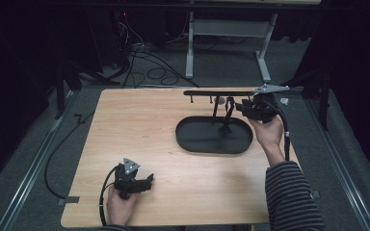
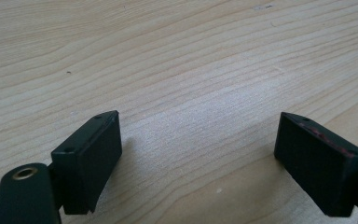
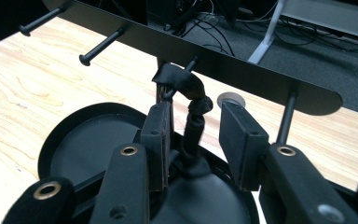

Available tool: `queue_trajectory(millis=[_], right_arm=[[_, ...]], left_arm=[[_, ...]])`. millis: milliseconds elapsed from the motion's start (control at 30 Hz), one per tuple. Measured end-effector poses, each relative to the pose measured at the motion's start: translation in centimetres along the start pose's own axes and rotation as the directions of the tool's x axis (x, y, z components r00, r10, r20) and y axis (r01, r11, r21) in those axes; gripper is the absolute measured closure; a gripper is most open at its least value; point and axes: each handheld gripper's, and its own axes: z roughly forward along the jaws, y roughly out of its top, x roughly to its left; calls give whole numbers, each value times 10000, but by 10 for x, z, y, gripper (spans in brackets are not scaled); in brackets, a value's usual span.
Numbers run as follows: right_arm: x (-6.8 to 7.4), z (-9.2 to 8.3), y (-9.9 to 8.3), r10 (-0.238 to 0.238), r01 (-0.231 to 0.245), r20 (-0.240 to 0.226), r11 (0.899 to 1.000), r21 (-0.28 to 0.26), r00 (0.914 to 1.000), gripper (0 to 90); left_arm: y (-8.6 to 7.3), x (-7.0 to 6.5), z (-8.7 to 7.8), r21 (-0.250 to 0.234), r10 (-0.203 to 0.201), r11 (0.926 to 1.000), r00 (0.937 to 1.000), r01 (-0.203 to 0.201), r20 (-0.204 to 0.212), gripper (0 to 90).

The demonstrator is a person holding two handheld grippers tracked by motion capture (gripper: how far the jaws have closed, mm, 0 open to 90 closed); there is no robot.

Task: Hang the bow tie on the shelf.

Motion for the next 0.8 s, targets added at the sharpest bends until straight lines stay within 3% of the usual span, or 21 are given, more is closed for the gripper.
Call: queue_trajectory(millis=[800], right_arm=[[-12,-31,-21,556,-554,30,9975,-434,9984,565]], left_arm=[[0,0,0,2,0,10000,10000,0,3,153]])
